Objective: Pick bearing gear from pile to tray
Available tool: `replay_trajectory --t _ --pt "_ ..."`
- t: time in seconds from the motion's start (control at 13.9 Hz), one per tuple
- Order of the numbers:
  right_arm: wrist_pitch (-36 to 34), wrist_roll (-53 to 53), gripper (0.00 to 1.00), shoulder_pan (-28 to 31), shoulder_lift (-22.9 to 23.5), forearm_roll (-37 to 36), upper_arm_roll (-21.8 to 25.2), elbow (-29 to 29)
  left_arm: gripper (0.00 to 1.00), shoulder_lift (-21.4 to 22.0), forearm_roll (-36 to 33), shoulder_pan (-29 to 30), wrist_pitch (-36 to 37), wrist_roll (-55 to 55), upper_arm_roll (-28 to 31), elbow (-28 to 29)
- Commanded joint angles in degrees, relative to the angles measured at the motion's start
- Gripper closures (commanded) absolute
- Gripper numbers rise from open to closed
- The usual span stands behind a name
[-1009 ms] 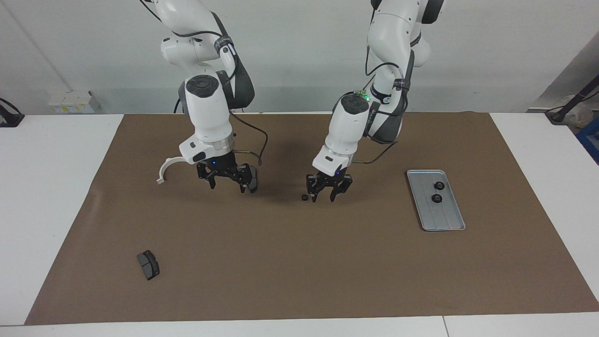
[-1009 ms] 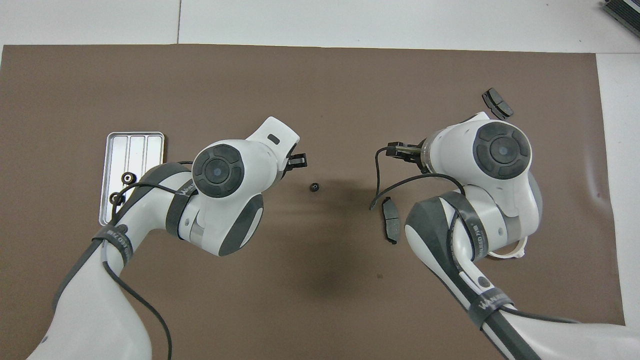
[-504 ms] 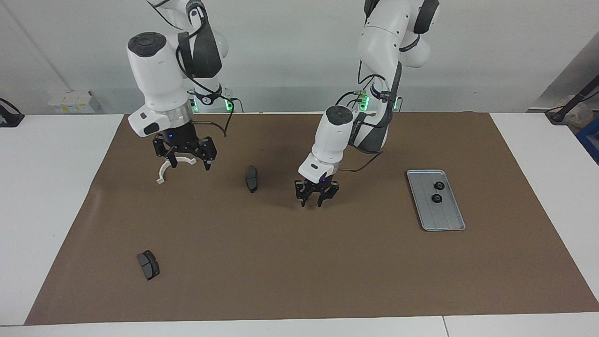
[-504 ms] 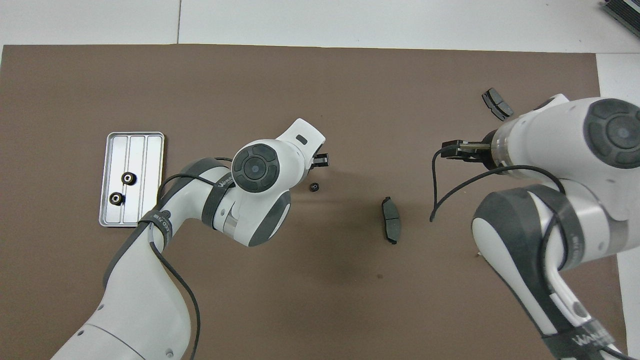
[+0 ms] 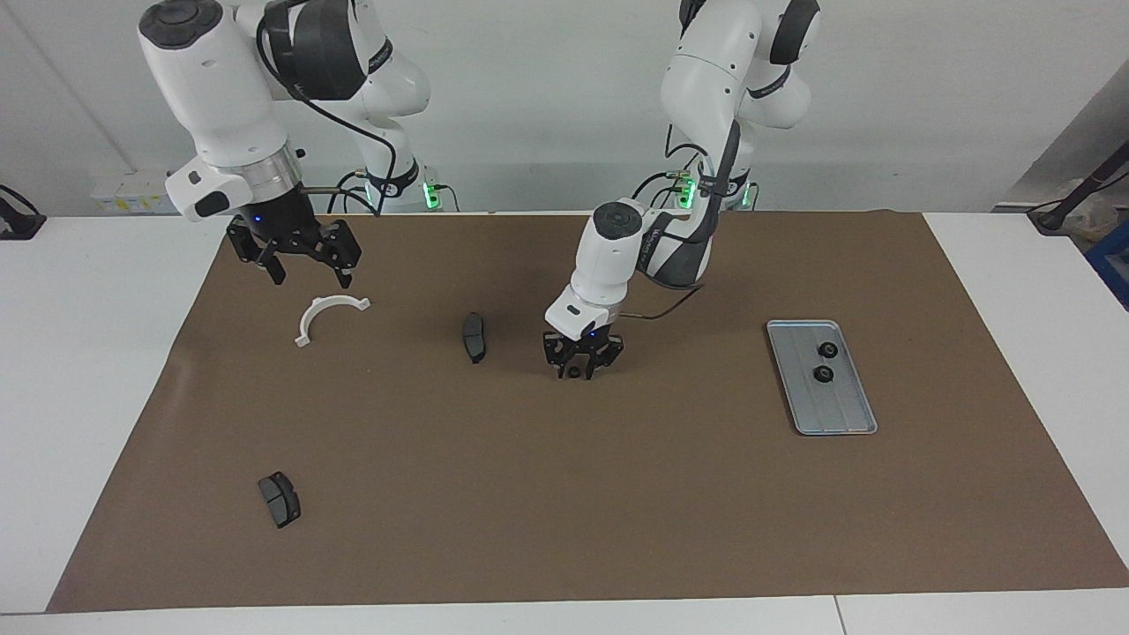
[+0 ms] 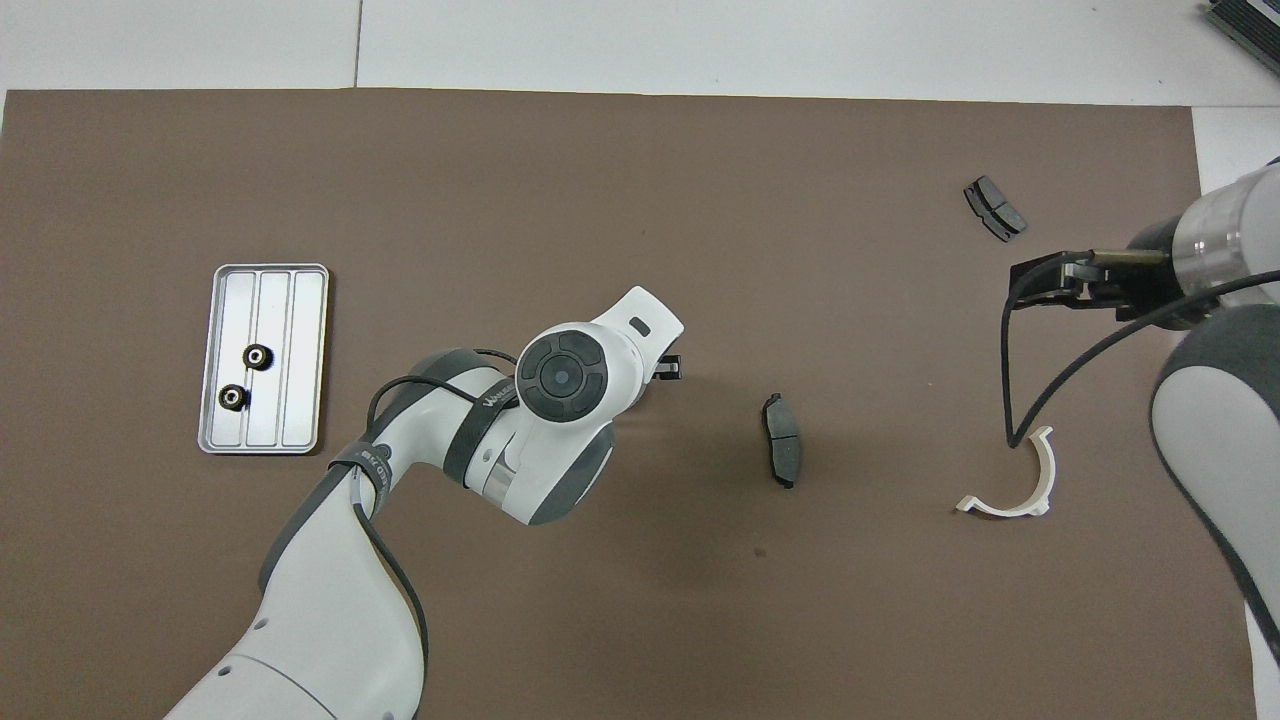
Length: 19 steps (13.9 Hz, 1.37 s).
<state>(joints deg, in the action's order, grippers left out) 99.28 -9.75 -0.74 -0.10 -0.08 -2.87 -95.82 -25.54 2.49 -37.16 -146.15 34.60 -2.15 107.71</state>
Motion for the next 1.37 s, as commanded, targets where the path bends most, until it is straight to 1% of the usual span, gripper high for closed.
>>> replay_trajectory --t 0.0,0.22,0.29,0.36,0.43,0.5,0.65,0.79,1.01,1.15,1.22,1.3 --pt "-3.90 3.94 0.00 1.18 0.02 0.61 -0.47 1.42 0.50 1.20 -0.82 -1.16 -0.10 0.74 1.09 1.89" --pt "-5.58 5.97 0.00 1.18 -1.47 0.96 -0.47 0.02 0.56 1.20 -0.82 -1.16 -0.10 0.74 1.00 1.80" --pt "-6.46 7.27 0.00 1.35 -1.57 1.04 -0.47 0.02 0.58 1.20 -0.82 -1.16 -0.19 0.74 1.00 1.80" --pt "-6.20 11.03 0.00 1.35 -1.57 1.04 -0.38 0.11 0.62 1.20 -0.82 -1.16 -0.11 0.65 1.00 1.80" --pt "-5.94 12.20 0.00 1.27 -1.48 1.04 -0.38 0.11 0.67 1.20 -0.82 -1.16 -0.19 0.73 1.00 1.80" --pt "-6.20 12.29 0.00 1.35 -1.48 1.04 -0.38 0.02 0.71 1.20 -0.82 -1.16 -0.19 0.65 1.00 1.80" --pt "-6.64 12.21 0.00 1.44 -1.57 1.04 -0.38 0.02 0.77 1.20 -0.82 -1.16 -0.10 0.65 1.00 1.80" --pt "-6.46 11.60 0.00 1.35 -1.57 1.05 -0.38 0.02 0.85 1.20 -0.82 -1.16 -0.02 0.65 1.00 1.88" --pt "-6.55 11.33 0.00 1.35 -1.48 1.04 -0.38 0.11 0.93 1.20 -0.82 -0.90 0.25 0.56 1.09 1.71" --pt "-6.38 11.33 0.00 1.35 -1.48 1.13 -0.38 0.11 0.95 1.20 -0.91 -0.11 2.60 0.56 1.44 0.31" --pt "-6.38 11.24 0.00 1.35 -1.48 1.05 -0.38 0.11 0.96 1.11 -1.43 0.15 5.32 0.56 1.70 -1.61" --pt "-6.38 11.24 0.00 1.35 -1.48 1.13 -0.38 0.11 0.96 0.85 -1.61 1.98 8.04 0.39 2.40 -4.33"
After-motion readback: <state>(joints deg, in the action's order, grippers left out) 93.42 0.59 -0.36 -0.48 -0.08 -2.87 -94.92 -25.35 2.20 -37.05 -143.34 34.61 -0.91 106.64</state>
